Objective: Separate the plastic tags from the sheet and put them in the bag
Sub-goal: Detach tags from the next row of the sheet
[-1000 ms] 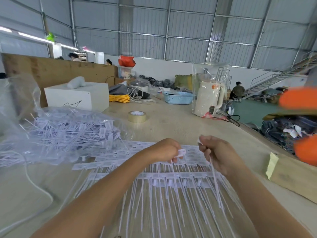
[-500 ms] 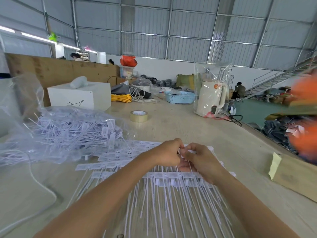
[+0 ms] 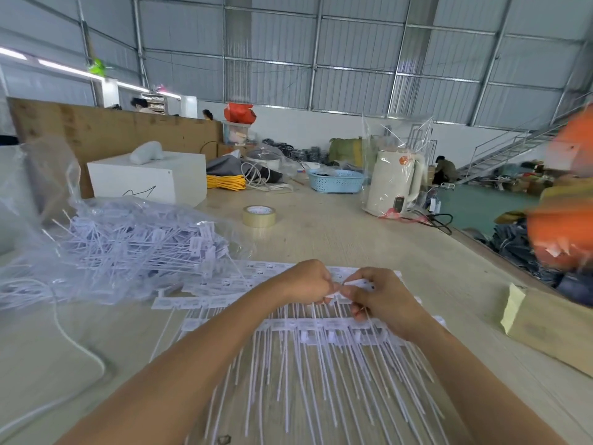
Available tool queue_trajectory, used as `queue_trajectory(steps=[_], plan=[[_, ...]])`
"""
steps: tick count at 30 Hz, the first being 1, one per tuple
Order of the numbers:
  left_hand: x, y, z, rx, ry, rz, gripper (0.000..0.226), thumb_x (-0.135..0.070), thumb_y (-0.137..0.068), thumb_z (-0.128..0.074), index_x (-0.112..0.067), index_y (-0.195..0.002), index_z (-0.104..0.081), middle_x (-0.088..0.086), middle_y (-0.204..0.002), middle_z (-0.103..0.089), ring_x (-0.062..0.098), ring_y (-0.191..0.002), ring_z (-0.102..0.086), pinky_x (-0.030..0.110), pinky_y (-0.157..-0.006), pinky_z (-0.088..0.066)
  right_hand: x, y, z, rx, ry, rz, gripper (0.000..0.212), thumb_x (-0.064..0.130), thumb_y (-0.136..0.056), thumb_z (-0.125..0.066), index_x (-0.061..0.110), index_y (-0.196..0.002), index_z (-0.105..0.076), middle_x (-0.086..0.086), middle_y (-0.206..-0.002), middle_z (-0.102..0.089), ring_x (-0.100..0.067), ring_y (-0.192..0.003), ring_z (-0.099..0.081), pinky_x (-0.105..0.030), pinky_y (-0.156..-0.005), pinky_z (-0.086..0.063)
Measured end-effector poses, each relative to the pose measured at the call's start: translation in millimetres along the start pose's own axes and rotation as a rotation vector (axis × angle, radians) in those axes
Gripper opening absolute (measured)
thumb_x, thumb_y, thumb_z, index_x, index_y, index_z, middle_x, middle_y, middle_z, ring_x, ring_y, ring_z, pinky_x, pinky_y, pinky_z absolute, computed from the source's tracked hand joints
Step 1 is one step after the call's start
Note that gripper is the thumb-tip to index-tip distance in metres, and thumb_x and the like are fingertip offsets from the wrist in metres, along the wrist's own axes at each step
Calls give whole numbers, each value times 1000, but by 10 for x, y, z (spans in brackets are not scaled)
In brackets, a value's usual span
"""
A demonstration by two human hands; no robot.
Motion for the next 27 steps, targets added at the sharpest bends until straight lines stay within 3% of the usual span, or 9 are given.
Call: queue_trajectory(steps=[4, 9, 13, 17, 21, 23, 27], plan=[[-9, 0, 26, 23, 35, 35, 39, -21, -94, -53, -13, -57, -47, 4, -55, -48, 11, -47, -41, 13, -38, -31, 12, 10, -71, -17, 58, -3, 5, 3, -89, -60, 0, -86, -58, -9, -52, -57, -13, -42, -56, -25, -47, -52], [14, 22, 97, 95, 241, 104, 37, -16, -93, -53, -15, -57, -43, -5, -41, -38, 9, -39, -27, 18, -41, -21, 54, 28, -123, -85, 222, 146, 14, -3, -89, -56, 5, -78, -54, -13, -50, -52, -12, -36, -52, -26, -43, -46], [4, 35, 185, 171, 343, 173, 41, -19, -93, -50, -17, -53, -41, -7, -39, -29, 8, -33, -21, 17, -40, -16, 138, 14, -105, -118, 267, 247, 18, -6, -87, -57, 6, -74, -55, -4, -43, -49, -8, -32, -47, -19, -39, -39], [-82, 36, 212, 162, 251, 167, 40, -16, -88, -52, -18, -50, -40, -6, -40, -28, 10, -35, -17, 18, -42, -15, 150, -23, -30, -55, 146, 112, 16, 1, -86, -62, 6, -71, -58, -1, -41, -50, -10, -35, -43, -20, -39, -36], [-94, 81, 235, 185, 158, 165, 46, -18, -82, -60, -20, -41, -39, -6, -39, -33, 11, -36, -21, 19, -44, -18, 80, -88, 261, -254, 375, 30, 10, 4, -84, -65, 6, -77, -58, -4, -58, -52, -12, -46, -49, -16, -39, -37], [-94, 78, 254, 137, 113, 138, 44, -21, -85, -61, -16, -46, -41, -4, -42, -37, 13, -40, -24, 22, -46, -19, -3, -86, 427, -269, 204, -83, 8, 4, -85, -65, 3, -80, -58, -10, -57, -51, -16, -43, -48, -22, -40, -38], [-150, 82, 221, 105, 61, 21, 34, -21, -94, -52, -9, -62, -52, 4, -56, -47, 15, -50, -36, 24, -49, -29, -152, -59, 389, -240, -5, -260, 12, -2, -86, -62, -2, -76, -55, -11, -49, -49, -13, -29, -46, -18, -34, -38]])
Point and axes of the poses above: each hand's wrist, its own y-axis away from the middle knuckle, its own z-axis out of the back of the hand, x = y × z, the point moved 1 cm from there along -y, towards the middle knuckle
